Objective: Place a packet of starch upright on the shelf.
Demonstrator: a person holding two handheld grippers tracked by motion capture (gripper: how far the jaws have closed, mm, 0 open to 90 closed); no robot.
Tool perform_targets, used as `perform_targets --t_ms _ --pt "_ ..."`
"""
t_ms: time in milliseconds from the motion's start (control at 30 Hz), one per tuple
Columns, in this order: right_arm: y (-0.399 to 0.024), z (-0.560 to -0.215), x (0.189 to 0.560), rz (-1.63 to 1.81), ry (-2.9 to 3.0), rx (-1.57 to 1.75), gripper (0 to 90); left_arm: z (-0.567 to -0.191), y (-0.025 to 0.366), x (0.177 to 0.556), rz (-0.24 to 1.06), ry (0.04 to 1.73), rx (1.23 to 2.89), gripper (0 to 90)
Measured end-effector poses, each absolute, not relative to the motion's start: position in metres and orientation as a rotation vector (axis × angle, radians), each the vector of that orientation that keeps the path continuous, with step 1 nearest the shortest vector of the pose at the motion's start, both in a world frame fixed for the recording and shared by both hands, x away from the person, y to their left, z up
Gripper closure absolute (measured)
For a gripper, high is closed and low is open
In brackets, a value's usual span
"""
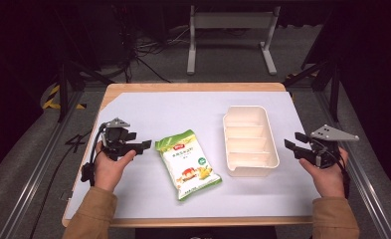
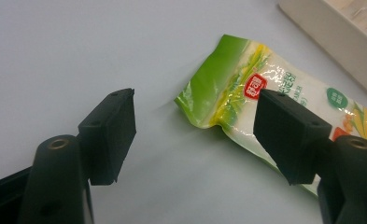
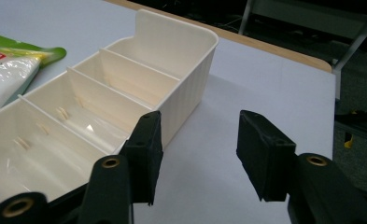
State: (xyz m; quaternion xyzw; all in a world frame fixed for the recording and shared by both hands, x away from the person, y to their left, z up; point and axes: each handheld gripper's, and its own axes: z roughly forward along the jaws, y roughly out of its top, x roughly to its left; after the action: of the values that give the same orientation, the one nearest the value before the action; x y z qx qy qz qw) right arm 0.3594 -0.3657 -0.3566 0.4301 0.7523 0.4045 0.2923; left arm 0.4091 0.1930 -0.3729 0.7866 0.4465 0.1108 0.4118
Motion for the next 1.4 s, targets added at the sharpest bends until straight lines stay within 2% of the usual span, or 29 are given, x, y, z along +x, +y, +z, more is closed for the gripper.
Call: perform_targets --t_ms 267,367,667,833,967,1133,1400 --pt "-0.362 -0.345 0.348 1.091 1.992 1.117 47.3 -0.367 0.177 0.409 0.280 1.048 1.987 24.7" --pt "-0.362 -0.343 0.344 1.093 1.987 1.112 46.3 -0.369 0.170 0.409 0.356 1.043 1.979 21.4" --pt "-0.364 -0.341 0.333 1.176 1.982 1.139 44.6 -0.382 0.155 0.423 0.255 1.031 1.960 21.5" --pt "-0.359 -0.338 0.328 1.183 1.994 1.110 43.5 -0.400 0.143 0.436 0.158 1.067 2.034 20.4" --pt "-0.359 -0.340 0.327 1.175 2.004 1.120 43.5 -0.410 0.140 0.441 0.156 1.091 2.065 20.3" --pt "-0.357 -0.344 0.327 1.154 2.014 1.141 43.2 -0.424 0.136 0.450 0.096 1.121 2.088 16.1" --pt "-0.357 -0.352 0.328 1.117 2.031 1.158 43.3 -0.432 0.131 0.456 0.026 1.153 2.107 17.3"
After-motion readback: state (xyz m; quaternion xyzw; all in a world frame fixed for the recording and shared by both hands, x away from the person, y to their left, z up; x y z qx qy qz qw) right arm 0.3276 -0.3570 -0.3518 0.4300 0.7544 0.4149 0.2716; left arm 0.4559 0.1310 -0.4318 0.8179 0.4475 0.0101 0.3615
